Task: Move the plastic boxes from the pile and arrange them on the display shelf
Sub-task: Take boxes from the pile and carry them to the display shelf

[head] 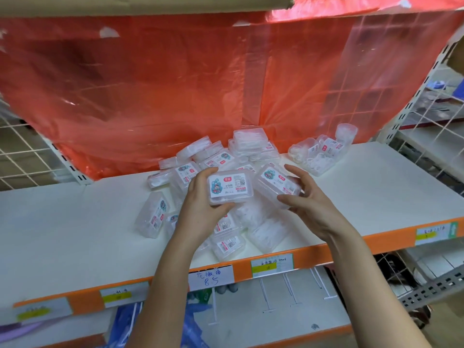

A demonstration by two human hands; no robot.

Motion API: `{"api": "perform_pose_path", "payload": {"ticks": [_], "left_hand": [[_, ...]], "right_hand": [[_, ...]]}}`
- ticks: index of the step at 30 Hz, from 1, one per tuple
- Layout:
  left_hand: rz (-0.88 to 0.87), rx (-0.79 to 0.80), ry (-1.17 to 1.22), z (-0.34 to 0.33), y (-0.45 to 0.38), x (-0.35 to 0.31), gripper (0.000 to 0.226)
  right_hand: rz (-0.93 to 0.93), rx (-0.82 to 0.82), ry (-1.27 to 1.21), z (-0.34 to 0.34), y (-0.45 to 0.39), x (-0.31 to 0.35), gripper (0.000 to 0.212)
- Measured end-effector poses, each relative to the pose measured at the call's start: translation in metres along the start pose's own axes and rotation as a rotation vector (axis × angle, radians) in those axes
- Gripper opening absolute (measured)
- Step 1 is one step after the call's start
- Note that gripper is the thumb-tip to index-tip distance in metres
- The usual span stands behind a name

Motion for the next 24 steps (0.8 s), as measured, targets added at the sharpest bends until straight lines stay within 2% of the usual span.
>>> {"api": "perform_pose_path", "payload": {"ticks": [5, 11, 16, 24], "left_hand": [[0.054, -0.036, 0.039, 0.038, 0.009, 0.012, 0.073], [0.066, -0.069, 0.031, 0.091, 0.035, 0.023, 0.071], [0.105, -0.176, 0.005, 0.151, 0.068, 0.048, 0.069], [0.182, -0.313, -0.005, 0.265, 0.143, 0.103, 0.068]], "right_hand": [[0.053, 0.136, 0.018, -0.021, -0.002, 0.002, 0.06], [0.079, 0.31, 0.006, -0.078, -0.003, 0.001, 0.063], [0.058, 0.439, 0.029, -0.146, 0.006, -0.005, 0.071], [0.146, 0.641, 0.091, -0.286, 0.045, -0.006, 0.065]]}}
Point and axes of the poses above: each hand's wrist, its own y-axis away from the middle knuckle, its own z-axis out of the back of the hand, x = y × z, the point moved 8 cm from there along -y, towards the middle knuckle, and after that the axes turned 11 degrees about z, right-handed, at the moved point
